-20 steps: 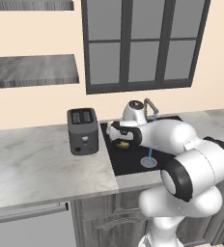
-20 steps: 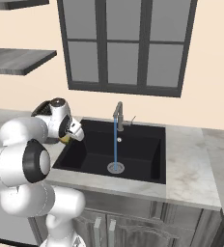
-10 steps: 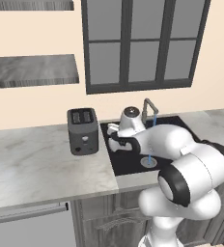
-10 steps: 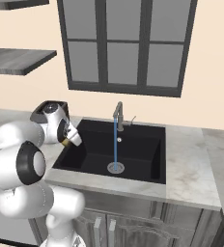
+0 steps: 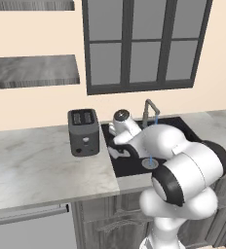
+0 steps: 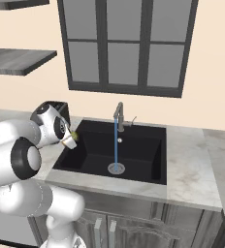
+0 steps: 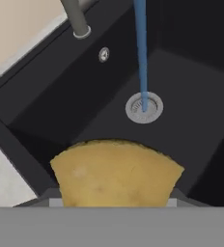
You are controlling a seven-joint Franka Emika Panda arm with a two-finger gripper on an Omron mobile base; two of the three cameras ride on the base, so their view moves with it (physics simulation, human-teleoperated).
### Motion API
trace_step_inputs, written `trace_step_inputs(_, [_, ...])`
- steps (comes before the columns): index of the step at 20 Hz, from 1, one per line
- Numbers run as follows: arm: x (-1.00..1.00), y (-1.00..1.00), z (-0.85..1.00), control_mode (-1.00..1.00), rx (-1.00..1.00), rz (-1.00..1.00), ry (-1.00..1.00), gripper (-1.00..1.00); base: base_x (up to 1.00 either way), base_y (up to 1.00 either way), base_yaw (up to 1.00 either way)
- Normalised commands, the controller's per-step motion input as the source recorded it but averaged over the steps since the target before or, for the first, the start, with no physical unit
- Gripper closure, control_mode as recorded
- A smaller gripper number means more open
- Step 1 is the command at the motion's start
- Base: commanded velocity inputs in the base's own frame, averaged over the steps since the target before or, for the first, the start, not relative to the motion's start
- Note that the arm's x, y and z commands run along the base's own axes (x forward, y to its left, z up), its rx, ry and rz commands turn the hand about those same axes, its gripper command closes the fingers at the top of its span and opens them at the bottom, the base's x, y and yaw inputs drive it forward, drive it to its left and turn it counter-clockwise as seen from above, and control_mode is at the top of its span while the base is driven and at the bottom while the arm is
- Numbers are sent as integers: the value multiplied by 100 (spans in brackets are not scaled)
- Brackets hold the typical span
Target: Soak the sponge with water for a few seconds and then drop it inside the sink.
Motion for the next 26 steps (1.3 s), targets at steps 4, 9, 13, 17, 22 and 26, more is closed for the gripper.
trace_step_inputs(4, [14,-3,-9,-100,0,-25,-10,100,0,0,0])
trace_step_inputs(9, [1,0,-9,-100,-1,-16,-10,100,0,0,0])
trace_step_inputs(13, [0,0,-1,-100,-1,-10,-5,100,0,0,0])
trace_step_inputs(17, [0,-6,5,-100,0,-2,1,100,0,0,0])
trace_step_inputs(22, [0,-36,14,-100,8,0,1,100,0,0,0])
trace_step_inputs(26, [0,-40,18,-100,8,0,0,100,0,0,0])
